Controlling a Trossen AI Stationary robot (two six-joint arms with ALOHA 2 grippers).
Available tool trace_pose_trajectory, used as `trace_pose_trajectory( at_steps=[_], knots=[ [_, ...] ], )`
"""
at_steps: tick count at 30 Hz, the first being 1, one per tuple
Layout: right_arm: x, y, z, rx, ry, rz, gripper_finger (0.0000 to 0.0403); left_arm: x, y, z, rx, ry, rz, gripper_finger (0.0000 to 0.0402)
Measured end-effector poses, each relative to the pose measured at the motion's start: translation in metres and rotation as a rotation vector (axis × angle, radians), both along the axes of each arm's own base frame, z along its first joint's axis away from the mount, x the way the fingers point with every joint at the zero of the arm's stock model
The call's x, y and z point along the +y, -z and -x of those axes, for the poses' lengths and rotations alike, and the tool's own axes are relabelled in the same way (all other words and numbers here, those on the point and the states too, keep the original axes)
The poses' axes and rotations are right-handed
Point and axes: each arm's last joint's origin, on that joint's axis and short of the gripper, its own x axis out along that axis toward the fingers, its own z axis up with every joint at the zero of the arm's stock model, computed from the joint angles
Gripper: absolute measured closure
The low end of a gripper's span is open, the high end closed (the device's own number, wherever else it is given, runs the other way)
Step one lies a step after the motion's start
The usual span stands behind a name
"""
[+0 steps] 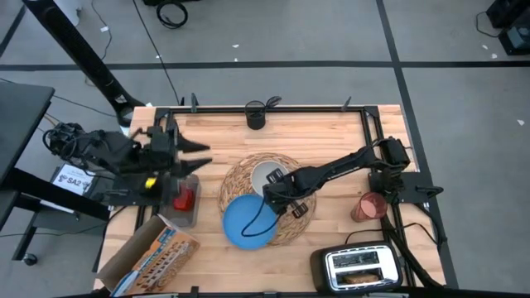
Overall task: Arrange a breakfast setting
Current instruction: Put the white bowl on the brown placemat at the top of the blue plate
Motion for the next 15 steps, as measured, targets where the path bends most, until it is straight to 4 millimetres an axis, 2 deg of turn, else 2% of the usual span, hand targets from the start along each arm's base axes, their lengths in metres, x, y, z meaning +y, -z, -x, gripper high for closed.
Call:
trace_pose_trajectory(
  at_steps=[4,9,12,15],
  knots=[
    [-0.001,-0.001,-0.002,-0.027,0.008,0.005,0.0358,0.015,-0.001,-0.005,-0.013,-0.013,0.011,0.0240],
    [-0.002,-0.006,0.000,-0.030,0.015,0.020,0.0314,0.033,-0.001,-0.009,-0.005,-0.031,0.010,0.0200],
    [-0.002,-0.018,0.002,-0.059,0.020,0.013,0.0285,0.040,0.001,-0.010,0.015,-0.055,-0.004,0.0182],
    [-0.004,-0.038,0.010,-0.094,0.059,-0.005,0.0254,0.045,0.004,-0.008,0.048,-0.081,-0.009,0.0178]
  ],
)
